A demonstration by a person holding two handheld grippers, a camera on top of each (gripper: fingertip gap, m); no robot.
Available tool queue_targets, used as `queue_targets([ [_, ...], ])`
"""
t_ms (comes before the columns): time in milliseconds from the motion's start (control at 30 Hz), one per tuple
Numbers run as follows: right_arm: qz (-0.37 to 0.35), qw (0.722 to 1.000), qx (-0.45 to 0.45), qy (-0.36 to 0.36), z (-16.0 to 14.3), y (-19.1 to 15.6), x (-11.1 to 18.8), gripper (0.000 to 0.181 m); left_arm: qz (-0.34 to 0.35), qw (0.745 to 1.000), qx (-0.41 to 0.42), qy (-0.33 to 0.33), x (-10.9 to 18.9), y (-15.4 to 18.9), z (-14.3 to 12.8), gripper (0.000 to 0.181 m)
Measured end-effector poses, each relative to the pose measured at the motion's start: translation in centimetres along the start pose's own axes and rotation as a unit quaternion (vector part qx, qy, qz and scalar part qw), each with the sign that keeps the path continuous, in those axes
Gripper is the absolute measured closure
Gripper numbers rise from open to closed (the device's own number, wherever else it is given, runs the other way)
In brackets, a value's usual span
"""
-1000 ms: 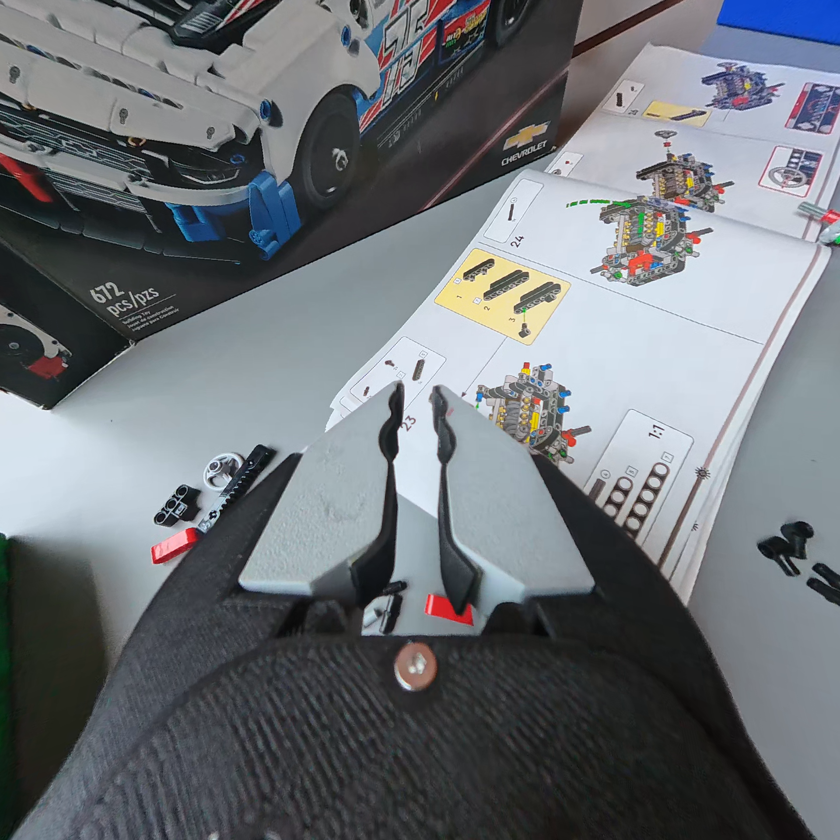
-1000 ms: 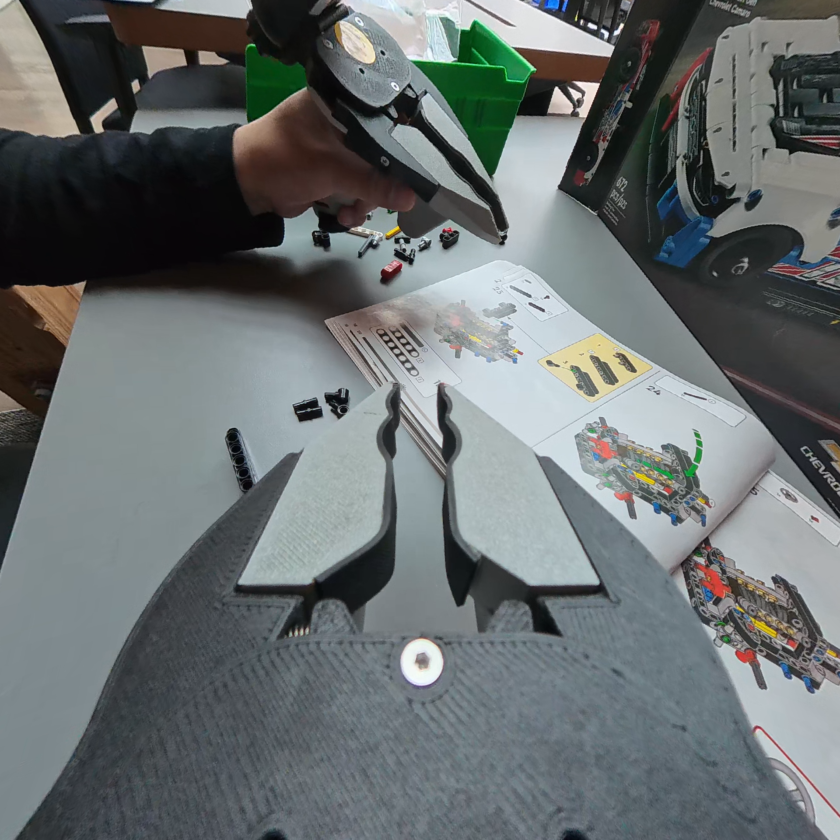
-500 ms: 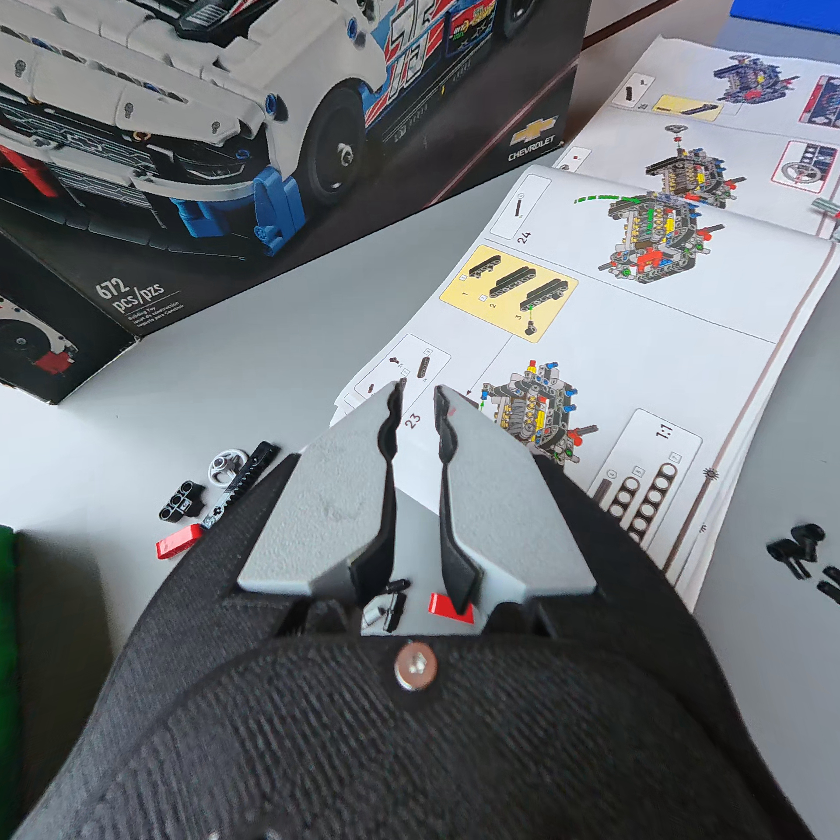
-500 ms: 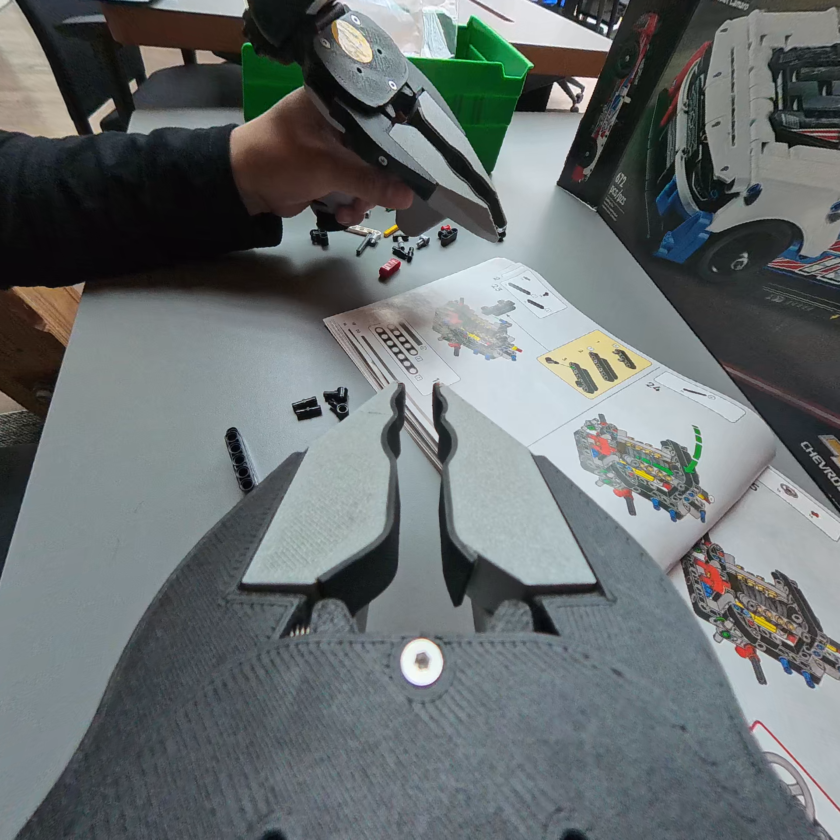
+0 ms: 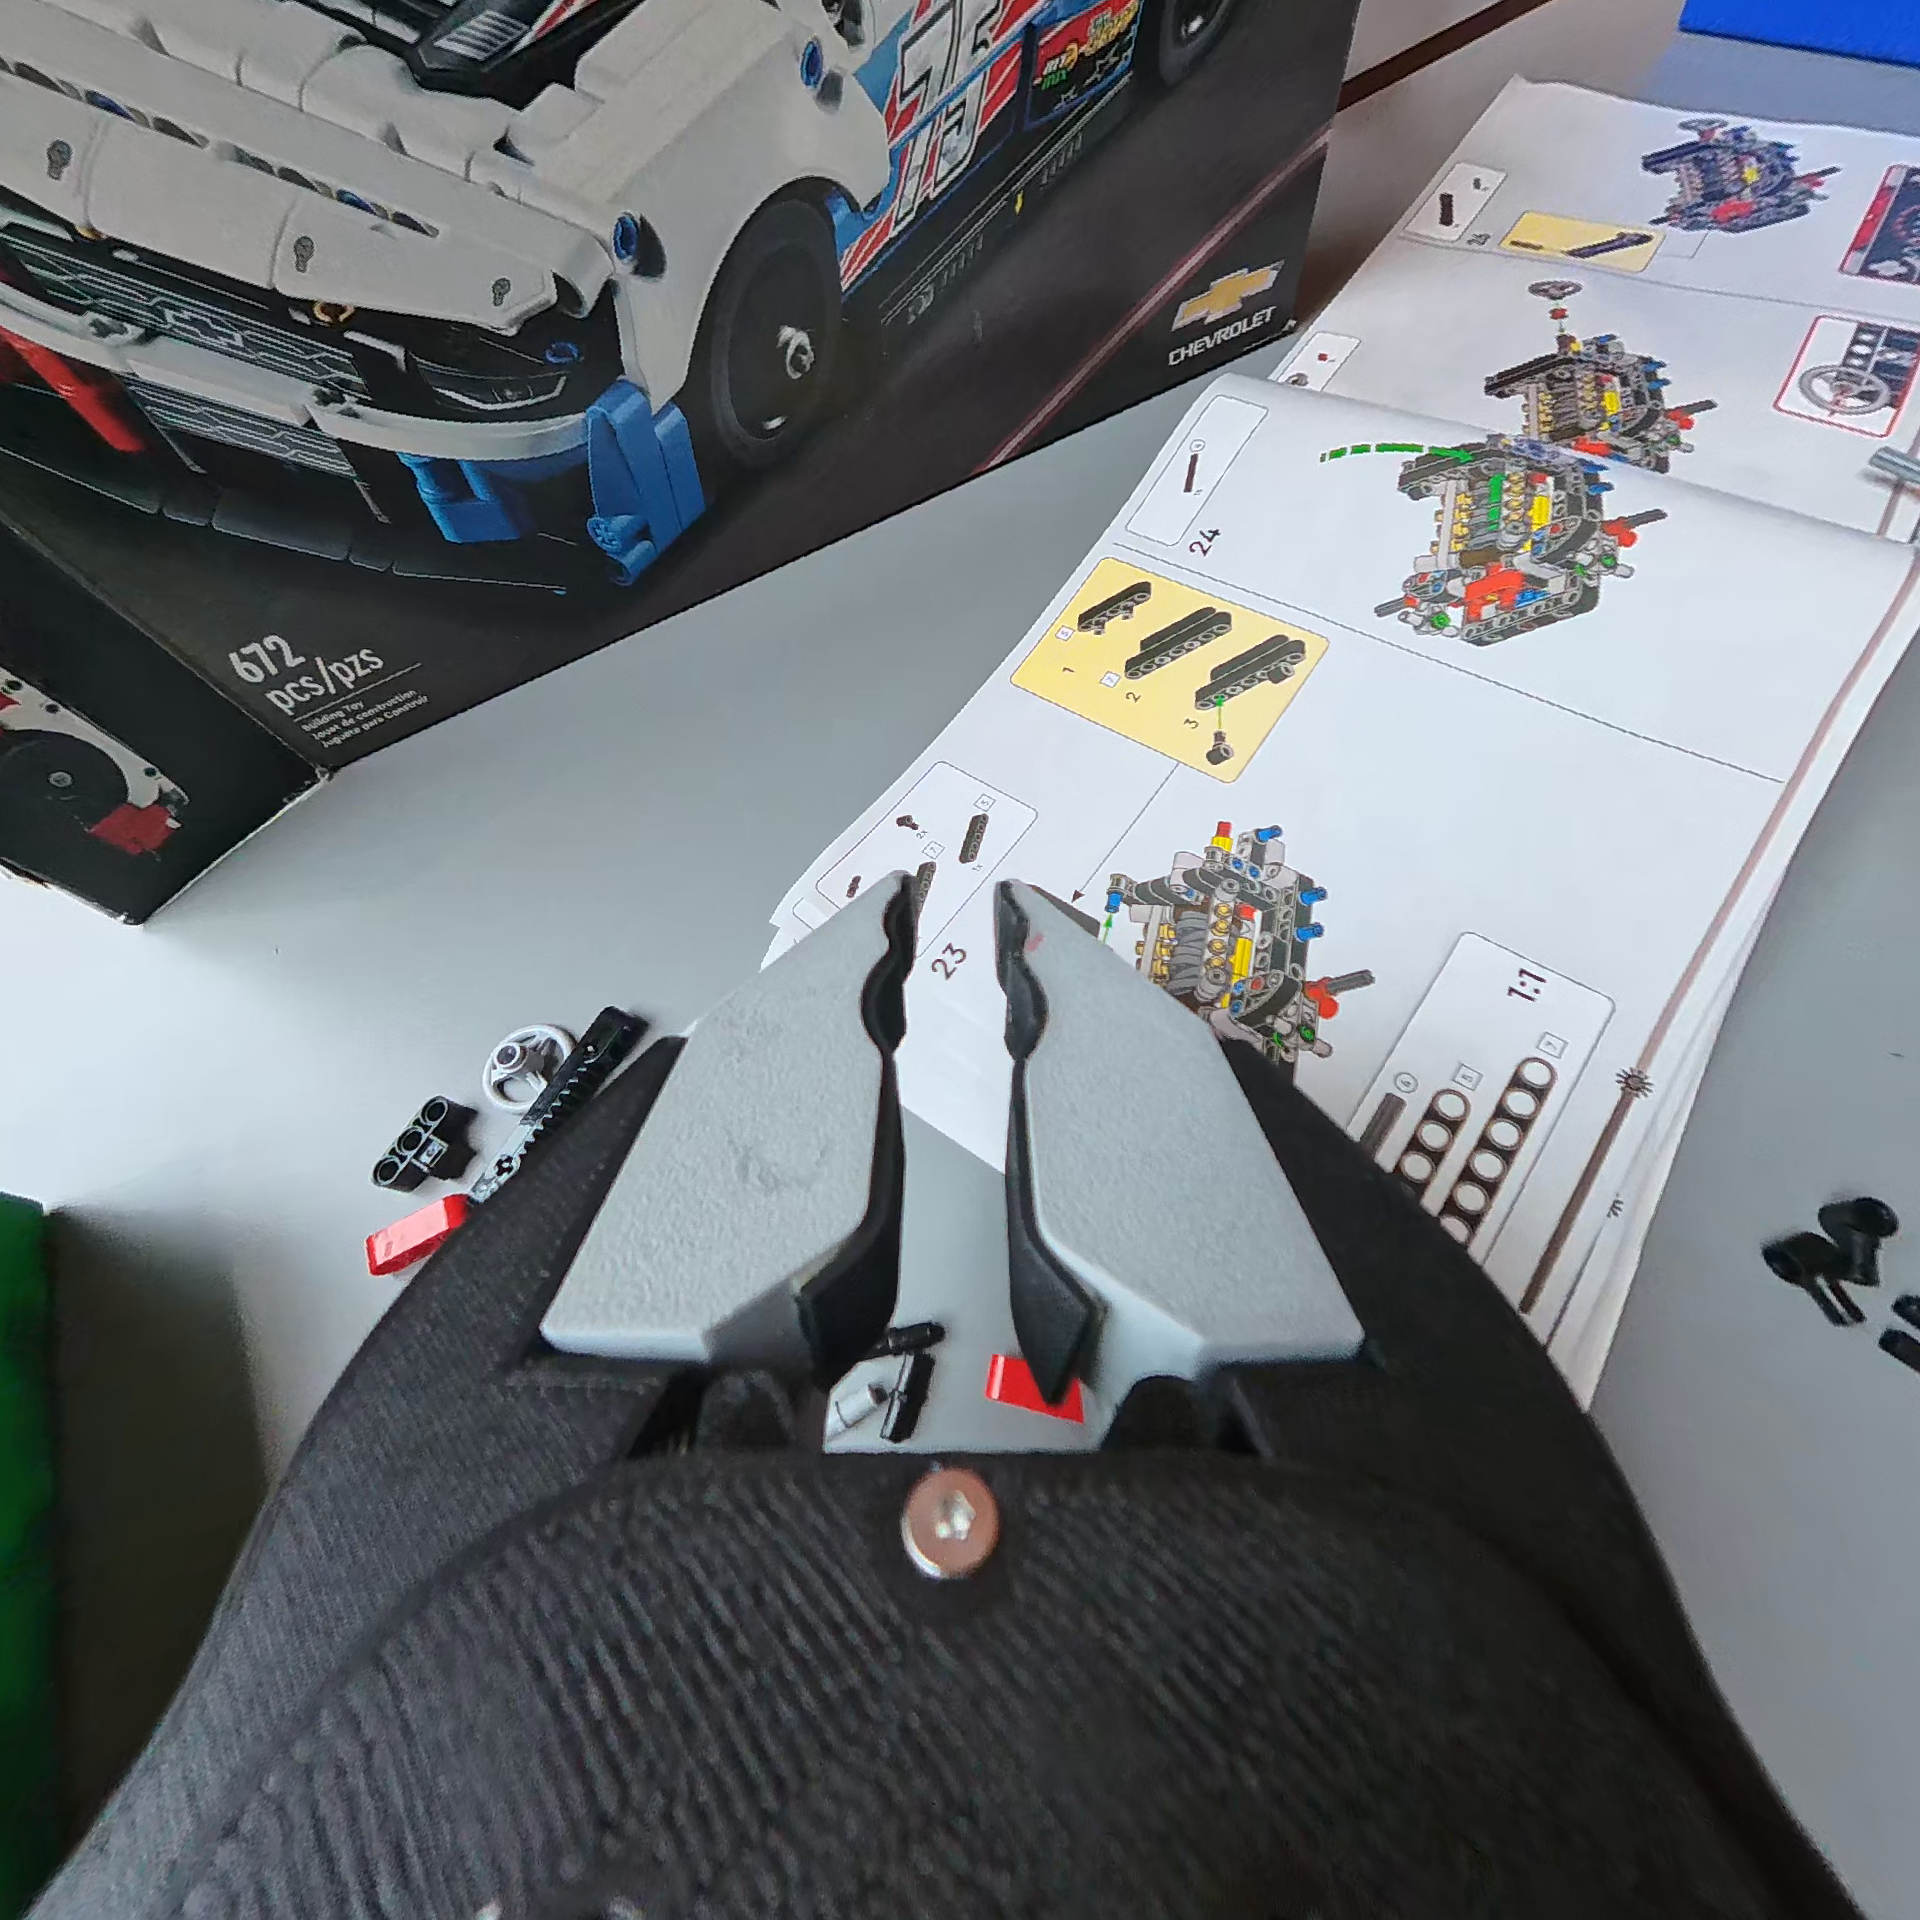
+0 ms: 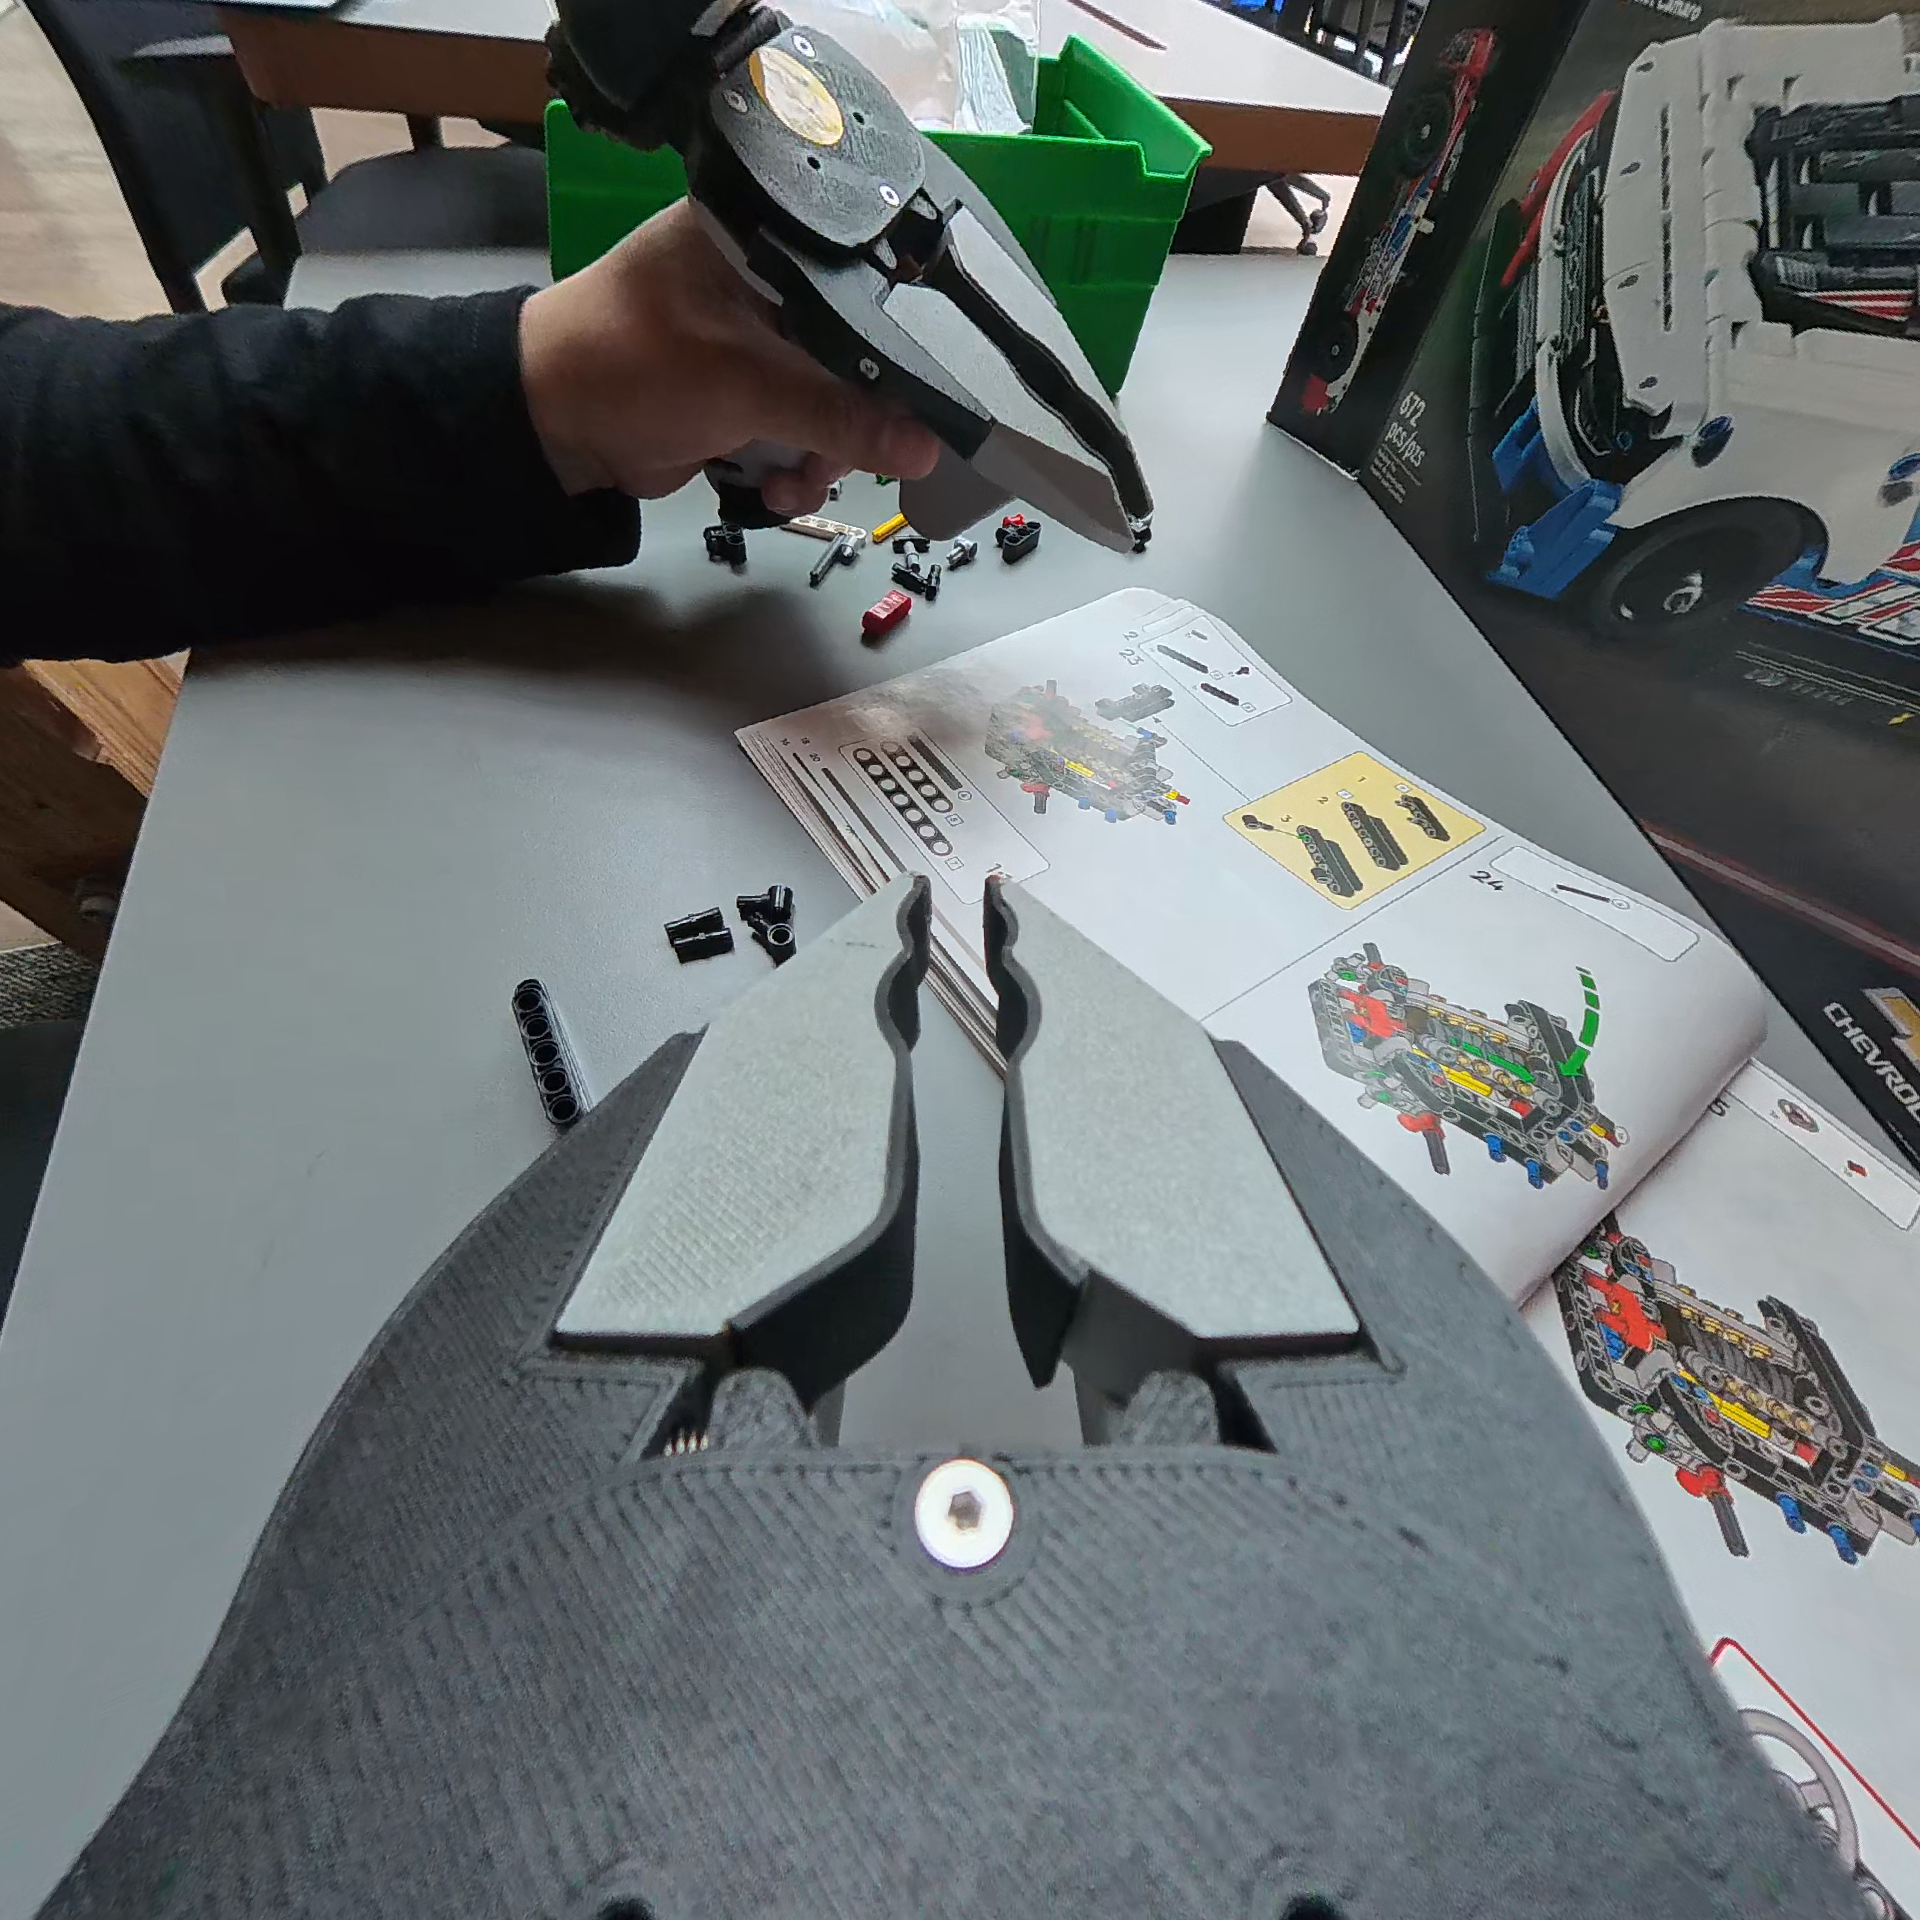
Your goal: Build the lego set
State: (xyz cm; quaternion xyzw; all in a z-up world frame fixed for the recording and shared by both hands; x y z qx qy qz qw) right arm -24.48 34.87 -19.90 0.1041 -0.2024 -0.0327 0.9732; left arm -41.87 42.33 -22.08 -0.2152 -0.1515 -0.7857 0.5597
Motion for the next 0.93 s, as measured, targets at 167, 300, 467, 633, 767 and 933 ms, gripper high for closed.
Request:
queue_targets([
  [167,0.0,1.0,0.001,0.0,0.02,-0.06,-0.01,0.175,0.0,1.0,-0.001,0.0,0.0,0.03,0.02,0.169],
  [300,0.0,1.0,0.001,0.0,0.01,-0.04,0.0,0.175,0.001,1.0,-0.001,0.001,0.06,-0.04,0.06,0.169],
  [467,0.002,1.0,0.002,0.001,0.03,-0.16,-0.06,0.176,0.006,1.0,0.001,0.007,0.37,-0.37,0.31,0.17],
  [633,-0.003,1.0,0.01,0.004,0.21,-0.23,-0.03,0.181,0.011,1.0,-0.004,0.002,0.29,-0.53,0.08,0.17],
  [767,-0.005,1.0,0.003,0.0,-0.03,-0.12,-0.22,0.181,0.012,1.0,-0.01,0.002,0.32,-0.41,0.11,0.171],
  [933,-0.021,1.0,0.007,-0.011,-0.46,0.33,-0.5,0.181,0.013,1.0,-0.014,0.006,0.39,-0.38,0.25,0.171],
])
Point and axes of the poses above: each gripper's, where its closed fingertips meet, x back along the fingers, z out of its top, y = z × x across the jaws, the point moved 1 cm from there along x, back along the fingers, and after that the axes turned 8 degrees about x, right-handed, at the moved point
